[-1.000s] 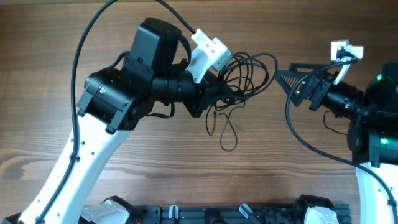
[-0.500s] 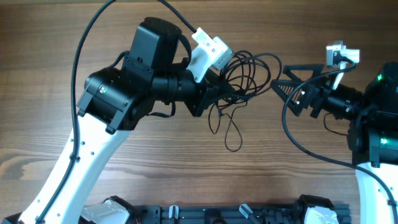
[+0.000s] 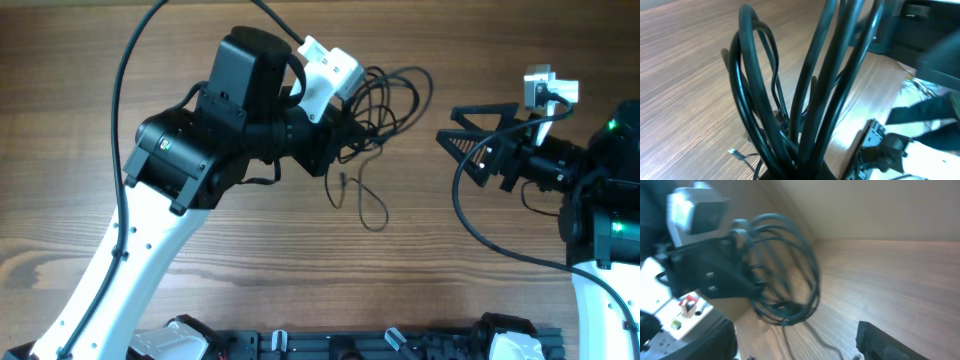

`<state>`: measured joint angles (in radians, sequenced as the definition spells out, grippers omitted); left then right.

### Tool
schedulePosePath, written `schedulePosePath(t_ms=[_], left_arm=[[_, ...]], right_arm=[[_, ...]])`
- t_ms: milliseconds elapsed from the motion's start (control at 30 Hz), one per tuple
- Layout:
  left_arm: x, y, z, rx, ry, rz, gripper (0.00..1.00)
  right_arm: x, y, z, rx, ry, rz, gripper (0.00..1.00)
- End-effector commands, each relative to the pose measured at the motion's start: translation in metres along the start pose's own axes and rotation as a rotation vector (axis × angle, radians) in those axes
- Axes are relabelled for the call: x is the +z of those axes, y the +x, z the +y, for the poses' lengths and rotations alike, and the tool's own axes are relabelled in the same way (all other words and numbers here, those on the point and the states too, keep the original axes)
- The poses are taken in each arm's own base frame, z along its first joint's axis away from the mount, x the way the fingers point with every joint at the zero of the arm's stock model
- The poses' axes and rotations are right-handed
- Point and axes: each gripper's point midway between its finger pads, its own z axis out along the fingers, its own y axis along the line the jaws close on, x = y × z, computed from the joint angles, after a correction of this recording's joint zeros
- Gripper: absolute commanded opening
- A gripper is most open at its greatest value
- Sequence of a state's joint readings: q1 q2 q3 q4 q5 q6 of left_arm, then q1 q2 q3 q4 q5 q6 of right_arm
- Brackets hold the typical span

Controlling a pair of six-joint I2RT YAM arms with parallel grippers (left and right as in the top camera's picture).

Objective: Untangle cables

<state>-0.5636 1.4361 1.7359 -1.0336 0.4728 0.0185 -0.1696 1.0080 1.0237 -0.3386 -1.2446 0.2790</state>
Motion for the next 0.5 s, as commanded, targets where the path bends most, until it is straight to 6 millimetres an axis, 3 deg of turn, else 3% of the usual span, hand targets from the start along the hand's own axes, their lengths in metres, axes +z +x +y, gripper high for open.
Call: schedulePosePath(t_ms=[0,200,467], left_arm=[[-0.003,-0.005,0.000,-0.042,-0.014,-0.017,0.04],[-0.005,-0.003,-0.032,0.030,0.167,-0.009,0.04],[0.003,0.002,-0.052,0.075,0.216,0.014,0.04]], right_arm=[[-0.005,-0.004,0.034,-0.130,-0.152,0.016,0.75],[-0.005,-0.005,0.037,-0.156,-0.172,0.016,0.75],[-0.006,-0.005,0.039,-0.186,-0.180,0.015,0.74]])
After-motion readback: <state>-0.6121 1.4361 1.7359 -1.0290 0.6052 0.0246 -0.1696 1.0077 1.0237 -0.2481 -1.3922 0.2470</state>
